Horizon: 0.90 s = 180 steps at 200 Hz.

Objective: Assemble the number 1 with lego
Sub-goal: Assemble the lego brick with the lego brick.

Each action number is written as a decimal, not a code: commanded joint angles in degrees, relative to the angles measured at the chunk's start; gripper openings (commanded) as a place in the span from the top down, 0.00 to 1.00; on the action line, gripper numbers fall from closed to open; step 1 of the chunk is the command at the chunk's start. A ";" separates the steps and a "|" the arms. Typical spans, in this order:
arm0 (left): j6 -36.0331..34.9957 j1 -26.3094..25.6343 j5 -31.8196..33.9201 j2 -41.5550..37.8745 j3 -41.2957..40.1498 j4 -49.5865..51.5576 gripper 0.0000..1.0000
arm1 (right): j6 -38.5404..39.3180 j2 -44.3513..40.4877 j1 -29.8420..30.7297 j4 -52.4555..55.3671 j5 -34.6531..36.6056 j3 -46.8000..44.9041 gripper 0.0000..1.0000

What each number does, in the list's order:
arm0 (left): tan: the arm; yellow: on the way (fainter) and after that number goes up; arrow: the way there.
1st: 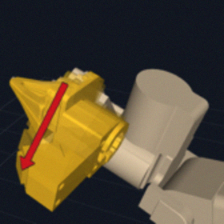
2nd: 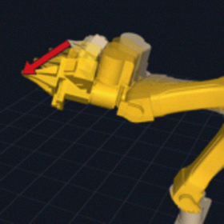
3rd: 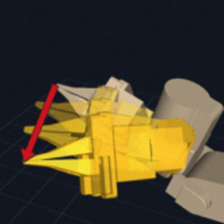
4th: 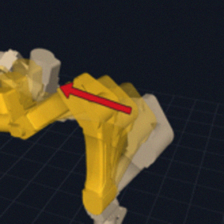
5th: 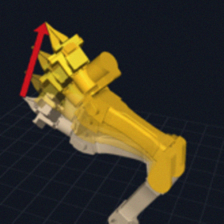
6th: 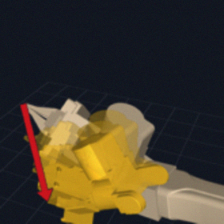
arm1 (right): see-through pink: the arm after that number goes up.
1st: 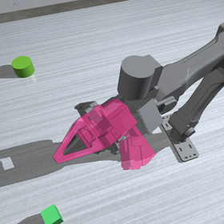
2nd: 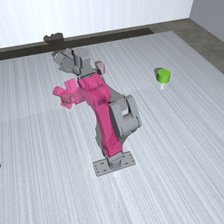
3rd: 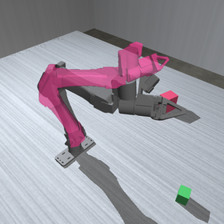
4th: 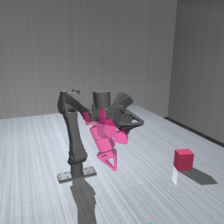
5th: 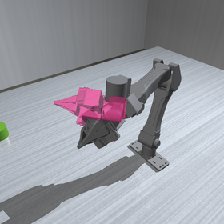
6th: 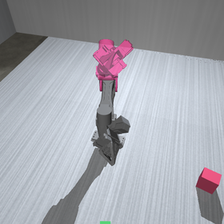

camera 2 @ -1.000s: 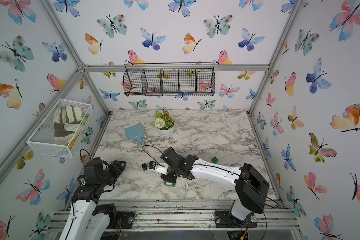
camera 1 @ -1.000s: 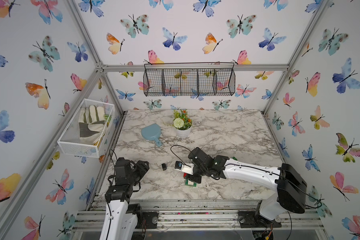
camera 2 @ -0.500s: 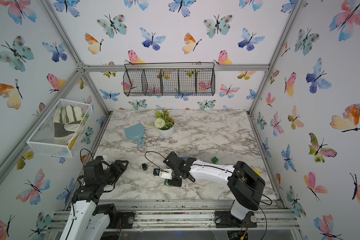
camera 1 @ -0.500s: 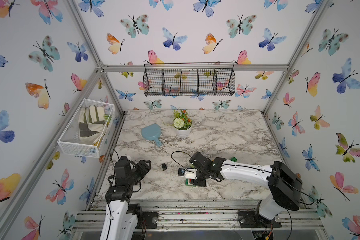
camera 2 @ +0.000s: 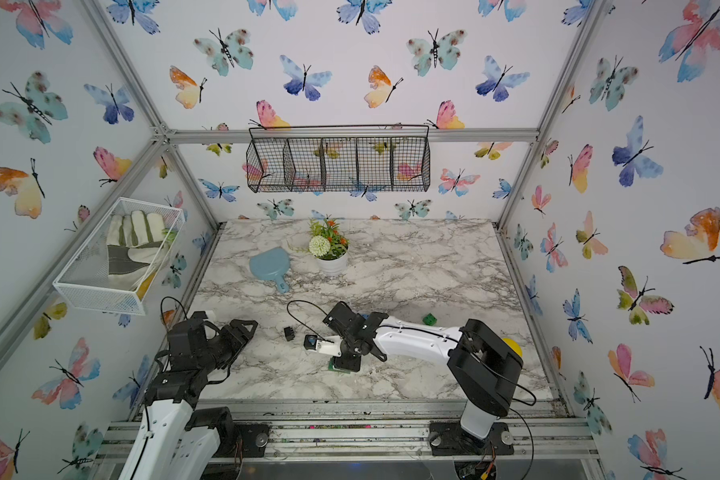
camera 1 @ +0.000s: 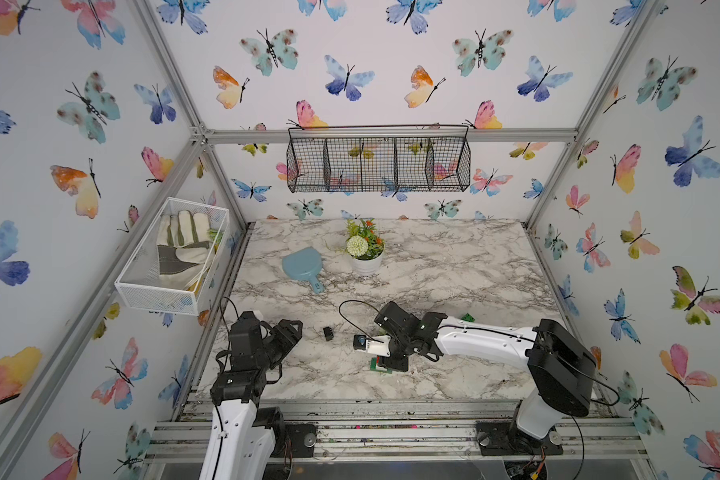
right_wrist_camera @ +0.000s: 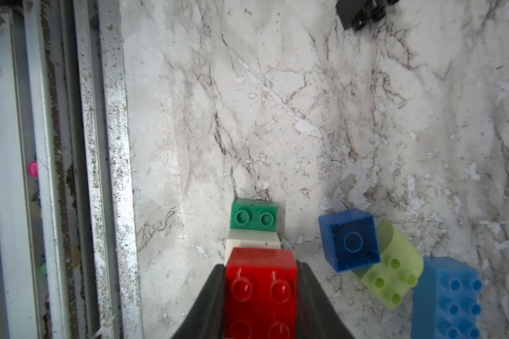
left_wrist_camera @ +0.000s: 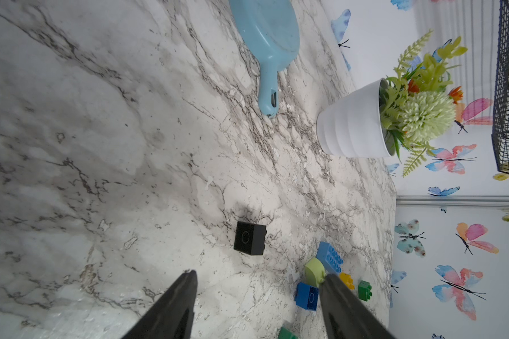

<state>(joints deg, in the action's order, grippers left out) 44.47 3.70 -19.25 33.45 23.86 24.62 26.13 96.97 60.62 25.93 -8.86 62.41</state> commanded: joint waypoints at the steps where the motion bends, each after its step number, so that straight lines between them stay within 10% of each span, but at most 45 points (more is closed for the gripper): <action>1: -1.12 0.34 -0.87 0.23 -0.53 -0.80 0.29 | -0.89 -0.05 -0.15 2.46 -1.33 0.94 0.92; 180: -1.23 0.34 -0.96 0.39 -0.52 -0.74 0.29 | -4.06 -1.29 -0.14 0.64 2.19 1.31 0.94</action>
<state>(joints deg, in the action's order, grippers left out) 44.12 3.70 -19.27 33.80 23.86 24.49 23.31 97.54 60.62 24.64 -7.70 62.41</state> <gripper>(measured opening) 0.711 0.349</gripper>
